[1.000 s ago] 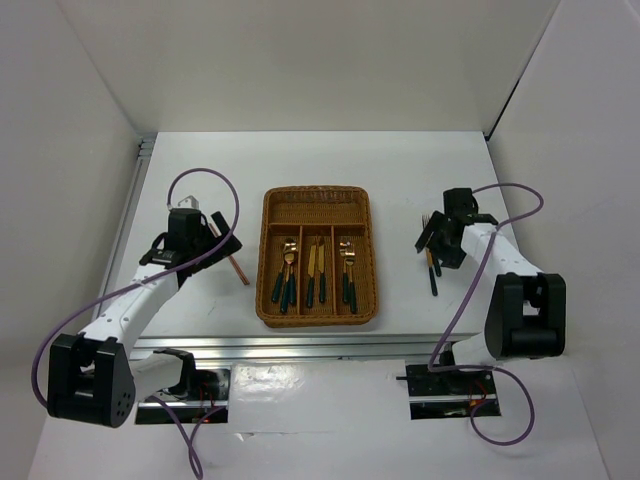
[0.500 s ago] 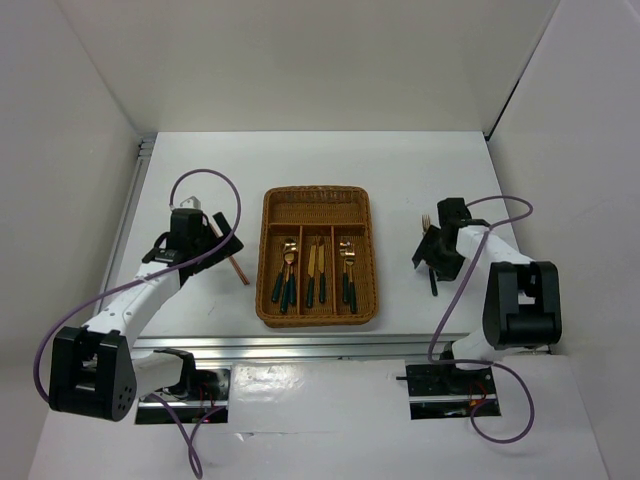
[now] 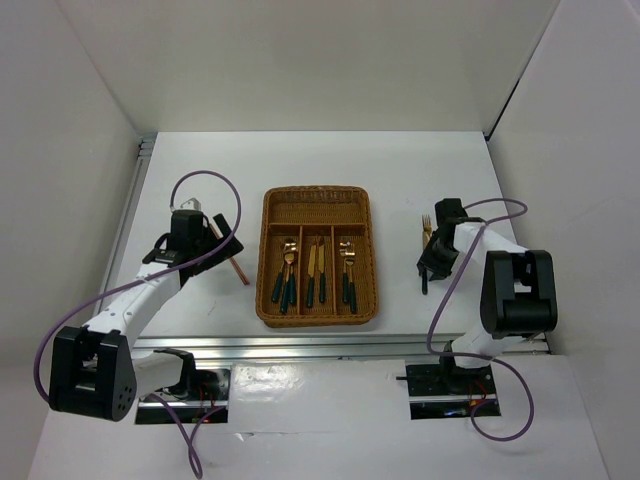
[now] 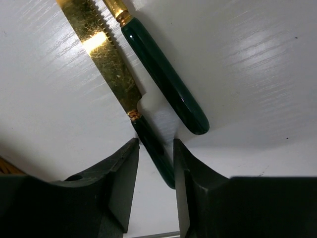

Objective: Sort the eating utensils into containers

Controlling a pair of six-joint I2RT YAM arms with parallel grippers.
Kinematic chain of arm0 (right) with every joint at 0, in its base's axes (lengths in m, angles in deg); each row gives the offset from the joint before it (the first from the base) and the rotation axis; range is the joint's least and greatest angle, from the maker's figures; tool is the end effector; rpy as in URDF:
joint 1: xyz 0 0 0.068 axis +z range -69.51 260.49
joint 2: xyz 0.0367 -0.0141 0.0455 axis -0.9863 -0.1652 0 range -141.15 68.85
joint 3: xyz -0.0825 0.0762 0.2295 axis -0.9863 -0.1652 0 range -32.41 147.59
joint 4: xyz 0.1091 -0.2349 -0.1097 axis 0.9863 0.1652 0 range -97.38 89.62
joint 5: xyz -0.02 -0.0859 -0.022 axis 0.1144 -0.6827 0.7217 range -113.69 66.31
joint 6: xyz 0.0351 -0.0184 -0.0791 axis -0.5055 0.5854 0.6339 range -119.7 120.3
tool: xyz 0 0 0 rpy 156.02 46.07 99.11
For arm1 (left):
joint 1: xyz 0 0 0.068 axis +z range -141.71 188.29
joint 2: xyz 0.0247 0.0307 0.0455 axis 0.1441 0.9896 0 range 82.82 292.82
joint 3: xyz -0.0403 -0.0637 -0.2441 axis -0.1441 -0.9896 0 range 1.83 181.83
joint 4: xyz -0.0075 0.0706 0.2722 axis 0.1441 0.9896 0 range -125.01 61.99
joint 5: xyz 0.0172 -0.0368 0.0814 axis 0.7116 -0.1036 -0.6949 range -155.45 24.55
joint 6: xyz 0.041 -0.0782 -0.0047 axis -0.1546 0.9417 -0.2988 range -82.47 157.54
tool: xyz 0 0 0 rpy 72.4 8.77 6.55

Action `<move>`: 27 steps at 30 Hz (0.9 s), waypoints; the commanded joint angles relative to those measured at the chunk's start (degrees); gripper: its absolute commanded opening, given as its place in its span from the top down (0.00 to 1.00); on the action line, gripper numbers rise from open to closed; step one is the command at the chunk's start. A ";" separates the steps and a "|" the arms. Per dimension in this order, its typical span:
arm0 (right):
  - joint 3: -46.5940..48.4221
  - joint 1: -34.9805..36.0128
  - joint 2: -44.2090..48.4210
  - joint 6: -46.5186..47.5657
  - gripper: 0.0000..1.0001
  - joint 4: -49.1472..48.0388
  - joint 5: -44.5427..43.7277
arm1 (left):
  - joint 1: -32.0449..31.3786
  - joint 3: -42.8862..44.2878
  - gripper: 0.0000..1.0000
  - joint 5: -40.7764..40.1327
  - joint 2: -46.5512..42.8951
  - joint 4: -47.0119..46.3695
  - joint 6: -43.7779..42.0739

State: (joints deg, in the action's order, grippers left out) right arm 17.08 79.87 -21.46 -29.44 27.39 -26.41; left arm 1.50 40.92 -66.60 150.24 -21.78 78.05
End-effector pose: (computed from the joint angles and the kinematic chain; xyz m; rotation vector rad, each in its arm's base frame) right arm 0.2998 -0.0070 0.0834 0.7642 2.7830 0.0256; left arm 0.3004 -0.0342 0.1659 -0.6858 2.2259 -0.3989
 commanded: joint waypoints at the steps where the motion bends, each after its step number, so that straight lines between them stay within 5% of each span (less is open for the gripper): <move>1: 0.60 0.01 -0.93 0.64 0.59 0.04 1.48 | 0.37 -0.33 0.00 0.18 -0.01 -1.81 -1.05; 7: -0.45 0.79 -0.40 1.17 0.70 -2.77 4.82 | 0.37 -0.33 0.00 0.18 -0.01 -1.81 -1.05; 16: 1.20 5.11 -1.54 0.64 0.99 -2.87 4.30 | 0.37 0.20 0.00 0.18 -0.01 -1.81 -1.05; 27: 19.40 19.05 6.98 2.31 1.00 4.26 2.97 | 0.37 0.72 0.00 0.18 0.52 -1.28 -1.05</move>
State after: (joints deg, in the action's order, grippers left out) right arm 30.87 94.27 -19.14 -28.41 29.99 -23.77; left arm 1.50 40.92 -66.60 150.24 -21.75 78.02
